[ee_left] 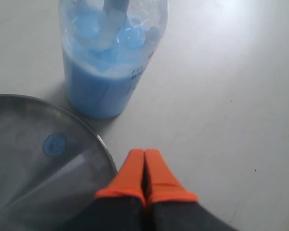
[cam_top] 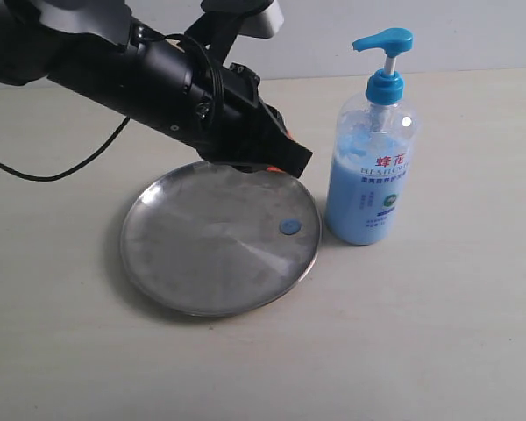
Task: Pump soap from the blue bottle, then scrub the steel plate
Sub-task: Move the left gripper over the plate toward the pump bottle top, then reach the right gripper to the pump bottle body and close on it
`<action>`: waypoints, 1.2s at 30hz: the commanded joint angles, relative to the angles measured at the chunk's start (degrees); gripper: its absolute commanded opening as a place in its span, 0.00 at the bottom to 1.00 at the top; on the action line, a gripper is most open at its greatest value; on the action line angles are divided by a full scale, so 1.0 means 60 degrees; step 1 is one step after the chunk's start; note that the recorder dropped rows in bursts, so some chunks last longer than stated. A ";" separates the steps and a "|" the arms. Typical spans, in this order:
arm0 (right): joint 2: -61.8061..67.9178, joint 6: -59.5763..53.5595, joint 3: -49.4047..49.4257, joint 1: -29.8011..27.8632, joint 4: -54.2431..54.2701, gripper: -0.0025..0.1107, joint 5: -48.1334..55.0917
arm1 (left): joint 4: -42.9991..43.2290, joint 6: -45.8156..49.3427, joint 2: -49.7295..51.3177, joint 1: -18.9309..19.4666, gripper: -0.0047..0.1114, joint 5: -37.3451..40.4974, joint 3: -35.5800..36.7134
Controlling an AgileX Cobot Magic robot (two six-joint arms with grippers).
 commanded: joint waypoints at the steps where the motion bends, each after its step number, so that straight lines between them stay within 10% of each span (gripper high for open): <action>1: 0.0001 -0.0020 -0.0057 -0.0048 0.0006 0.02 -0.0120 | -0.0071 0.0209 0.0303 -0.0043 0.04 -0.0101 -0.0166; 18: 0.1366 -0.0020 -0.2565 -0.0048 0.0006 0.02 0.0340 | -0.1174 0.2287 0.0554 -0.0043 0.04 -0.0252 -0.0173; 36: 0.1431 0.0867 -0.2884 -0.0048 0.1691 0.02 -0.0362 | -0.1115 0.2549 0.0554 -0.0043 0.26 -0.0252 -0.0173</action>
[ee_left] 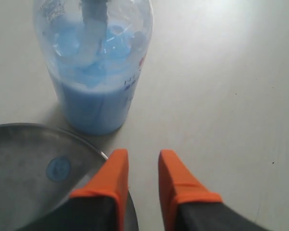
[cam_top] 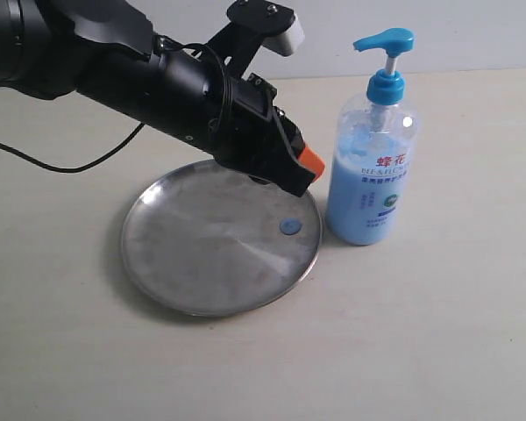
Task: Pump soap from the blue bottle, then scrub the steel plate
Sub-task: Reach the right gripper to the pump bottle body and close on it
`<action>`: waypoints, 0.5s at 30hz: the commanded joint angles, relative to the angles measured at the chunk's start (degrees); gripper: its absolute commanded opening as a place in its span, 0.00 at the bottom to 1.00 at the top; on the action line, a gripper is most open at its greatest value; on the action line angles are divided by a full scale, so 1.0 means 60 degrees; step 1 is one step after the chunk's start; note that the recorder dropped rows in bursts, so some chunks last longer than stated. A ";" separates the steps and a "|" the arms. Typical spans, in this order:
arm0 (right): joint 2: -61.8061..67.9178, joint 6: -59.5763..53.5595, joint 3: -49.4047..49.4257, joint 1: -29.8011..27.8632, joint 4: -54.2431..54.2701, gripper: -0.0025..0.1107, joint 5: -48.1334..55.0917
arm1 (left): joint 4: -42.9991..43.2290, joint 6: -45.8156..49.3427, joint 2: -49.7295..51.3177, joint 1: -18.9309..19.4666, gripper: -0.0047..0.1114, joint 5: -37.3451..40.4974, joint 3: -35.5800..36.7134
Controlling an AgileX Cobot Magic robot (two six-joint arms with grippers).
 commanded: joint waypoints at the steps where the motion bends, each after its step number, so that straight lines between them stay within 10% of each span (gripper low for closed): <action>1: 0.0207 -0.0002 -0.0071 -0.0025 0.1669 0.02 0.0166 | -0.0077 0.0024 0.0006 -0.0043 0.26 -0.0085 -0.0051; 8: 0.3097 -0.7810 -0.0136 0.1010 0.7556 0.11 0.0648 | -0.0029 0.0008 -0.0188 -0.0043 0.26 -0.0129 -0.0051; 12: 0.5839 -0.9199 -0.0728 0.1795 0.8326 0.75 0.0611 | 0.0004 -0.0045 -0.0621 -0.0043 0.29 -0.0128 -0.0051; 15: 0.6845 -0.9202 -0.0895 0.2280 0.8350 0.86 -0.0016 | 0.0109 -0.0066 -0.0674 -0.0043 0.48 -0.0128 -0.0051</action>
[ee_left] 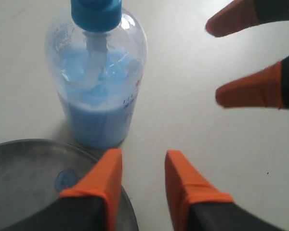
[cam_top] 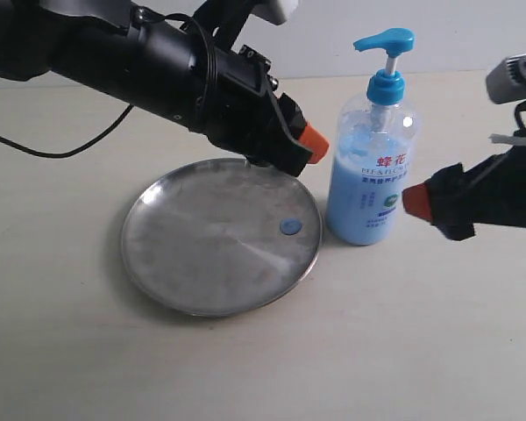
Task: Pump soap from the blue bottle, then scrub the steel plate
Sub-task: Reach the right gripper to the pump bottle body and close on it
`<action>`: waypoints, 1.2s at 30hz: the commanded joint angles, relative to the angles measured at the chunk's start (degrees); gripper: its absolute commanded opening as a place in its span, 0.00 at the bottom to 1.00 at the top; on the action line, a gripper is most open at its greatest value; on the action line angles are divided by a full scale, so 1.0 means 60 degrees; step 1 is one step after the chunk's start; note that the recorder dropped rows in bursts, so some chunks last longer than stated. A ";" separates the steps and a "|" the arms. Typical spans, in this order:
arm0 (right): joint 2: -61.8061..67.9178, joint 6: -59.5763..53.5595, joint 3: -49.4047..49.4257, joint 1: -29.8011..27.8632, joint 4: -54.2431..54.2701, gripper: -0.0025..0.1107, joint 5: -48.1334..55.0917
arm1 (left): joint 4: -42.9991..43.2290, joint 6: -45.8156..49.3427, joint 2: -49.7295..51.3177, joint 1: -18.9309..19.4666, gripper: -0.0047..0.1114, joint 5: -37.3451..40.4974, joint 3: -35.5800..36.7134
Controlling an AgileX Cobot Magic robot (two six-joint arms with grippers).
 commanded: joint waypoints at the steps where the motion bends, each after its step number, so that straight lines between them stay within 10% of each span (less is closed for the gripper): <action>1: 0.1251 -0.0246 -0.0196 0.0701 0.0146 0.86 -0.1352 | 0.0241 -0.0229 -0.0130 -0.0043 0.61 -0.0079 -0.0051; 16: 0.2977 0.2794 0.0742 0.3248 -0.1428 0.86 -0.7553 | 0.0341 -0.0256 -0.0130 -0.0031 0.69 -0.1300 -0.0051; 20: 0.3217 0.5670 0.1538 0.3316 -0.3204 0.86 -0.9128 | 0.0341 -0.0256 -0.0130 -0.0031 0.69 -0.1321 -0.0051; 36: 0.6348 0.6936 0.1923 0.3316 -0.4587 0.86 -1.3685 | 0.0364 -0.0256 -0.0130 -0.0031 0.69 -0.1438 -0.0051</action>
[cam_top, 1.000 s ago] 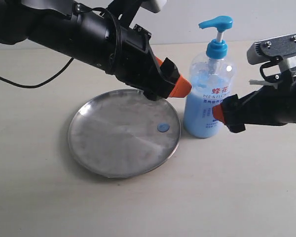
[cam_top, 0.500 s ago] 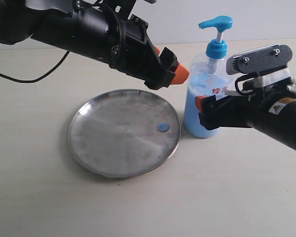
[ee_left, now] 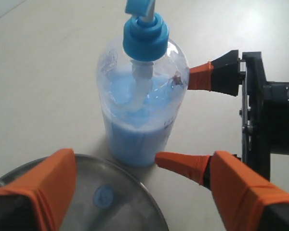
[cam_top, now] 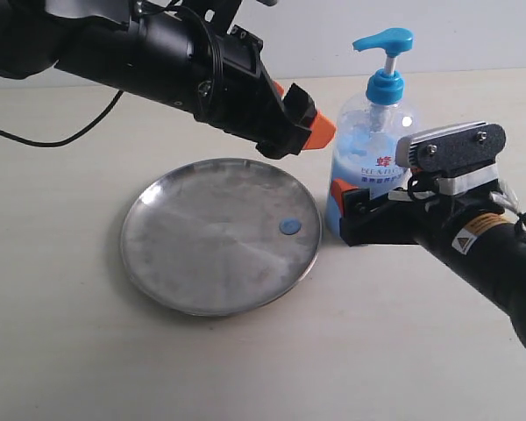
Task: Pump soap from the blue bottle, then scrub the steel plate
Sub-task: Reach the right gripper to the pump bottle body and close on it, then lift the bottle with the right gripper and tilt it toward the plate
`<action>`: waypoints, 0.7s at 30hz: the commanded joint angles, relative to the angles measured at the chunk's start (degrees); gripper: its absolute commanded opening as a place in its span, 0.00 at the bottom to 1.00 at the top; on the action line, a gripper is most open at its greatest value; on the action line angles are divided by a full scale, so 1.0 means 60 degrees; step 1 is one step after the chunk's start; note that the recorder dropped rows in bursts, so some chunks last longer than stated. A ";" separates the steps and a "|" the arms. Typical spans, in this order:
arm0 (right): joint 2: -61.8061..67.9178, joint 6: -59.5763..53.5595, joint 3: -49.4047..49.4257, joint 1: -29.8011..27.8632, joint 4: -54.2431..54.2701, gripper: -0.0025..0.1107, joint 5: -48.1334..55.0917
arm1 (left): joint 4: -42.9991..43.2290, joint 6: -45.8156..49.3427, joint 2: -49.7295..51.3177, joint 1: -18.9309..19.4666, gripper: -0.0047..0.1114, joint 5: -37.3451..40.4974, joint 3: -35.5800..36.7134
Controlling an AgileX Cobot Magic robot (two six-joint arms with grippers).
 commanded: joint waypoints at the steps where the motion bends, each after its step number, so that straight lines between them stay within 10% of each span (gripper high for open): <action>1: 0.0904 0.0369 0.0060 0.0048 -0.0271 0.86 -0.1459 | -0.0013 -0.0037 -0.0088 -0.0031 0.69 -0.0259 -0.0051; 21: 0.2742 0.0662 -0.1220 0.0030 -0.0124 0.86 -0.2414 | 0.0017 0.0006 -0.0088 -0.0031 0.69 -0.0274 -0.0051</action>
